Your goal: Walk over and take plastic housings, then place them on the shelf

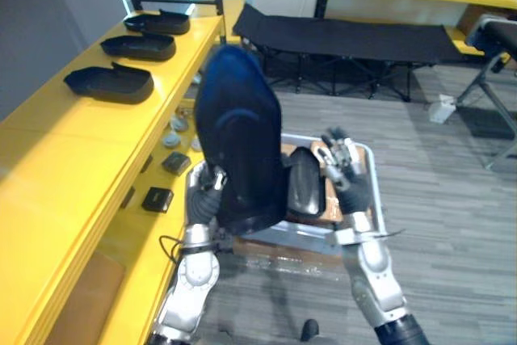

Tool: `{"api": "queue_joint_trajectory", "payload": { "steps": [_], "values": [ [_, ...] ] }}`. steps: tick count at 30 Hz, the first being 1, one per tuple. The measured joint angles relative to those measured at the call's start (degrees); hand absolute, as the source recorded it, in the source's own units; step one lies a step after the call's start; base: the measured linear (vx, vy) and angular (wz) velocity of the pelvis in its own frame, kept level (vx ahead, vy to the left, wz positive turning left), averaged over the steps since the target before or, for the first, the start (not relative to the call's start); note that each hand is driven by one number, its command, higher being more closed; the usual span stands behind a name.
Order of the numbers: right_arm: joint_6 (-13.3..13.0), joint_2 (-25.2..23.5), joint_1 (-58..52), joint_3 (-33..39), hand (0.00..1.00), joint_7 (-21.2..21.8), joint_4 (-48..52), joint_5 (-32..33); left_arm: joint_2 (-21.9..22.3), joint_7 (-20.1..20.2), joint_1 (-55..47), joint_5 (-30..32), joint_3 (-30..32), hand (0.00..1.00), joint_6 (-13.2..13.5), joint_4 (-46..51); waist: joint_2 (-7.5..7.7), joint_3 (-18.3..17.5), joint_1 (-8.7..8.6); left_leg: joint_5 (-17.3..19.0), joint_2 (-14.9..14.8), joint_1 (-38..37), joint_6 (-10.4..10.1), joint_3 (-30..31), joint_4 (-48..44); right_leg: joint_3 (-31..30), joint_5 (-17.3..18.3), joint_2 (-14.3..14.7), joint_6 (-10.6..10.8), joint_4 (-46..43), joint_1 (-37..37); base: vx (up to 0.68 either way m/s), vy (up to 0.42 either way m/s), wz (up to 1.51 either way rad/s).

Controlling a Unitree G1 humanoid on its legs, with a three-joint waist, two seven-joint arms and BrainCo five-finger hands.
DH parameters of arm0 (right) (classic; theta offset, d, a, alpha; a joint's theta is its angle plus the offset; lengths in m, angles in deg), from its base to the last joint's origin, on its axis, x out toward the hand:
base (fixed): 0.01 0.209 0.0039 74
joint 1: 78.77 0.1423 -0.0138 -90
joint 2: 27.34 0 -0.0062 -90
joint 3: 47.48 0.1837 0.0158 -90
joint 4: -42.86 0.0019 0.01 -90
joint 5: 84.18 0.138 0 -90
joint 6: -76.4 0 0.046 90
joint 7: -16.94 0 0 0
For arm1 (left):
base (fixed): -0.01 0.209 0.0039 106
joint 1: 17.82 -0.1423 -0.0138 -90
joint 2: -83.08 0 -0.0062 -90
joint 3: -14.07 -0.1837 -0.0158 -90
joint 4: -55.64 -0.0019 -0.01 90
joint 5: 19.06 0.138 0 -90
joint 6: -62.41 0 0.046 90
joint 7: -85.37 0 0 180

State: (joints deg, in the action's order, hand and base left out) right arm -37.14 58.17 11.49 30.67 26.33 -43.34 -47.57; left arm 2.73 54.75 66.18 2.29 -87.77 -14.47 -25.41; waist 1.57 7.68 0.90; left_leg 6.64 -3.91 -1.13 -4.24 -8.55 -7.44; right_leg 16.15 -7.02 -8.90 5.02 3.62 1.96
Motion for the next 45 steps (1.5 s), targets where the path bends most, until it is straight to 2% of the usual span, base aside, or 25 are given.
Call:
{"api": "queue_joint_trajectory", "payload": {
  "steps": [2, 6, 9, 11, 13, 16, 20, 25, 28, 30, 31, 33, 36, 39, 43, 45],
  "values": [
    [2.5, 0.1, -1.7, 0.2, 0.0, 7.4, 0.0, 8.1, 0.0, -1.3, 0.0, 0.6, 0.8, 1.0, 0.0, 0.0, 0.0, 0.0, -0.01, -0.1, 0.0, -0.7, -0.1, -0.1, 0.8, -0.4, -0.2, 0.0, 0.2, 0.0, 0.1, -0.01, 0.008, -0.07],
    [4.2, -0.9, -4.7, 2.4, 0.0, 11.9, -0.7, 13.3, 0.1, -2.3, 0.1, 2.1, 2.0, 1.0, 0.2, -0.3, 0.04, -0.1, -0.33, -0.5, 0.0, -1.0, 0.0, -0.4, 1.5, -0.6, -0.2, -0.1, 0.3, 0.0, 0.1, 0.0, 0.004, 0.0],
    [4.2, -3.0, -8.4, 7.4, 0.0, 11.3, -3.0, 13.2, 0.2, -2.9, -0.1, 1.0, 3.1, 1.0, 0.6, -1.4, 0.12, -0.1, -0.35, -1.0, 0.1, -2.1, 0.0, -1.0, 3.1, -0.9, -0.2, 0.0, 0.3, 0.0, 0.1, 0.01, 0.004, -0.08],
    [4.2, -4.2, -11.3, 12.3, 0.0, 9.4, -5.9, 12.4, 0.4, -2.5, -0.4, -4.0, 4.1, 1.0, 1.7, -1.7, 0.12, -0.1, -0.82, -1.0, 0.2, -2.3, 0.0, -1.5, 3.6, -1.8, -0.2, 0.0, 0.3, 0.1, 0.0, -0.01, 0.013, -0.15],
    [3.8, -4.7, -14.0, 18.2, 0.0, 5.7, -9.2, 8.9, 1.0, -0.9, -1.2, -12.7, 5.4, 1.0, 4.1, -1.7, 0.07, -0.2, -1.84, -1.0, 0.2, -2.9, 0.0, -2.0, 4.1, -2.4, -0.2, 0.0, 0.3, 0.1, 0.0, -0.01, 0.017, -0.13],
    [3.5, -4.7, -15.5, 23.9, 0.0, 3.2, -11.2, 7.1, 1.2, 1.2, -1.5, -17.8, 6.9, 1.0, 6.0, -1.7, 0.05, -0.2, -2.18, -1.0, 0.2, -4.0, 0.0, -3.1, 5.0, -3.4, -0.2, 0.0, 0.4, 0.1, 0.0, -0.01, 0.016, -0.18],
    [2.7, -4.5, -14.6, 25.6, 0.0, 2.6, -11.4, 4.5, 1.2, 2.6, -1.6, -21.0, 9.0, 1.0, 7.7, -1.5, -0.09, -0.4, -3.06, -1.0, 0.3, -4.0, 0.0, -3.0, 5.1, -3.4, -0.3, 0.0, 0.5, 0.1, 0.1, -0.04, 0.006, -0.04],
    [3.7, -4.6, -11.3, 21.1, 0.0, 3.1, -11.1, 1.3, 1.8, 2.2, -4.8, -21.2, 15.2, 1.0, 7.7, 4.5, -0.17, -0.4, -2.61, -1.9, 0.7, -3.7, -0.1, 0.2, 5.7, 0.0, 0.1, -0.5, 1.0, 0.4, 1.7, -0.03, -0.008, 0.33],
    [4.2, -4.6, -8.5, 13.6, 0.0, 2.3, -11.1, -3.0, 4.1, 1.0, -8.2, -20.9, 20.6, 1.0, 7.7, 11.2, -0.43, -0.6, 0.23, -2.8, 1.3, -2.8, 0.0, 4.8, 6.1, 4.6, 0.5, -1.0, 1.2, 0.9, 3.6, -0.01, -0.005, 0.78],
    [4.9, -4.7, -3.4, 8.3, 0.0, 0.7, -12.9, -4.6, 5.8, -0.6, -12.2, -20.9, 25.5, 1.0, 7.7, 15.6, -0.89, -0.9, 3.26, -3.7, 1.9, -1.7, 0.3, 7.7, 6.3, 7.8, 0.7, -1.5, 1.5, 0.9, 4.3, 0.0, -0.003, 0.72],
    [4.9, -4.7, -1.9, 7.4, 0.0, 0.2, -13.7, -5.1, 6.2, -0.6, -13.3, -20.9, 26.9, 1.0, 7.7, 16.3, -0.95, -1.0, 4.07, -4.0, 2.2, -1.7, 0.3, 8.4, 6.4, 8.4, 0.7, -1.6, 1.5, 0.9, 4.4, 0.01, 0.017, 0.58],
    [5.0, -4.7, 2.4, 4.7, 0.0, -1.5, -16.4, -6.5, 8.0, -0.5, -17.5, -20.9, 31.5, 1.0, 7.7, 18.3, -1.06, -0.9, 7.08, -4.8, 3.0, -1.0, 0.6, 11.5, 6.5, 11.7, 0.8, -2.2, 1.6, 0.9, 5.8, 0.01, 0.023, 0.75],
    [5.2, -5.3, 6.0, 0.8, 0.0, -3.8, -18.5, -8.5, 9.7, 0.0, -22.6, -22.0, 36.4, 1.0, 7.8, 19.2, -0.1, -0.9, 10.51, -5.0, 4.1, -0.7, 0.9, 14.2, 6.6, 14.0, 1.3, -3.0, 2.2, 0.8, 7.0, 0.0, 0.043, 0.55],
    [5.8, -6.5, 7.1, -1.6, 0.0, -5.3, -18.5, -10.6, 10.6, 2.3, -24.8, -26.3, 38.4, 1.0, 8.1, 19.2, 1.01, -1.0, 11.65, -4.9, 5.2, -0.5, 1.1, 15.6, 6.7, 15.4, 2.9, -4.2, 2.9, -0.5, 7.4, 0.0, 0.051, 0.31],
    [6.7, -6.4, 7.2, -2.3, 0.0, -5.8, -18.5, -12.3, 11.3, 5.2, -24.5, -28.1, 38.5, 1.0, 8.1, 19.4, 1.98, -0.5, 11.61, -4.7, 5.6, 1.0, 1.3, 17.6, 6.1, 17.0, 4.9, -4.7, 2.7, -2.0, 7.0, -0.01, 0.025, 0.24],
    [7.2, -5.7, 7.2, -2.1, 0.0, -5.7, -18.5, -12.7, 11.3, 6.2, -23.9, -28.1, 38.3, 1.0, 8.1, 19.4, 2.85, -0.2, 10.87, -4.9, 5.6, 1.6, 1.3, 19.1, 5.0, 18.2, 5.7, -4.5, 2.5, -3.1, 7.0, 0.04, -0.016, 0.39]
  ]
}}
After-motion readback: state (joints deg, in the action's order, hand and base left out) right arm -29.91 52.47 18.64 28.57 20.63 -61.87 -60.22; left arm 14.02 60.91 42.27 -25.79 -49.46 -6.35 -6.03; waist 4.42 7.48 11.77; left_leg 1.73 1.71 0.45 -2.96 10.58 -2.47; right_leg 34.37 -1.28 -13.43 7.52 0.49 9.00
